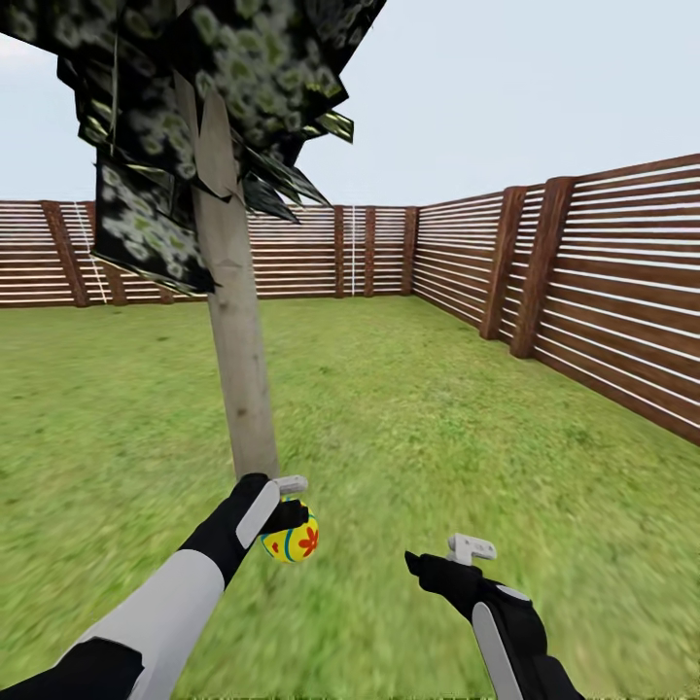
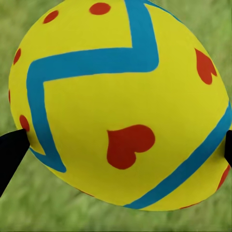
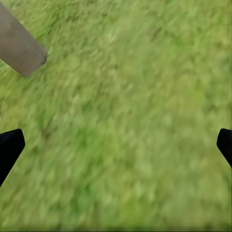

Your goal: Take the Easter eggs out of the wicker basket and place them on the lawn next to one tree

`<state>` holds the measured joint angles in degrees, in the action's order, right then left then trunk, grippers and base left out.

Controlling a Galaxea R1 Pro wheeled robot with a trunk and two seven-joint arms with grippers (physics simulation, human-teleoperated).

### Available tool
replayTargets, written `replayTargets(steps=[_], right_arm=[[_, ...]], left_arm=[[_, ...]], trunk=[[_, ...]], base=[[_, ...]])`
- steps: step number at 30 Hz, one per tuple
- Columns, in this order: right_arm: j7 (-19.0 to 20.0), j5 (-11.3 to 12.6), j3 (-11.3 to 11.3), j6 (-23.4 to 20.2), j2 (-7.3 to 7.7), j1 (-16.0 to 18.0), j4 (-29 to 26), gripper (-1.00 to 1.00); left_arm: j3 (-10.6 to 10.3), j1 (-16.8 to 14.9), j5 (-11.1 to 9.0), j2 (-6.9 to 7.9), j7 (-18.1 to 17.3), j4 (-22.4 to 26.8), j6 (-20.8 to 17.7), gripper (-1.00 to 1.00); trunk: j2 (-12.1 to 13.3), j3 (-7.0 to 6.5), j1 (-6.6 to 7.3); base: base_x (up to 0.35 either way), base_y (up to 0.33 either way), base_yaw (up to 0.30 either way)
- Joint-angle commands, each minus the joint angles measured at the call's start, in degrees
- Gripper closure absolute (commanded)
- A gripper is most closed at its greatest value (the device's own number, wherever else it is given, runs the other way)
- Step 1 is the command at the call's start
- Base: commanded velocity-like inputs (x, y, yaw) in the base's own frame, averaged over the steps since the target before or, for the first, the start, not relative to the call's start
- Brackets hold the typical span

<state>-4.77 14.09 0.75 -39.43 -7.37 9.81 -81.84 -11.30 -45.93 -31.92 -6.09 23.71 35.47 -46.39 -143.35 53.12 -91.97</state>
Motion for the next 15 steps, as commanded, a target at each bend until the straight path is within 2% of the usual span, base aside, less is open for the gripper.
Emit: replayTargets(steps=[1, 15], right_arm=[[-0.5, 0.59, 0.04, -0.21, 0.01, 0.03, -0.07, -1.0], [-0.5, 0.59, 0.0, -0.21, -0.01, 0.03, 1.13, -1.0]], left_arm=[[-0.22, -0.03, -0.6, 0.03, 0.55, 0.09, -0.1, 1.0], [-0.17, -0.03, -0.73, 0.11, 0.52, 0.1, 1.31, 1.0]], trunk=[[-0.05, 0.29, -0.01], [-0.23, 3.39, -0.37]], base=[[0.0, 0.0, 0.0], [0.0, 0.0, 0.0]])
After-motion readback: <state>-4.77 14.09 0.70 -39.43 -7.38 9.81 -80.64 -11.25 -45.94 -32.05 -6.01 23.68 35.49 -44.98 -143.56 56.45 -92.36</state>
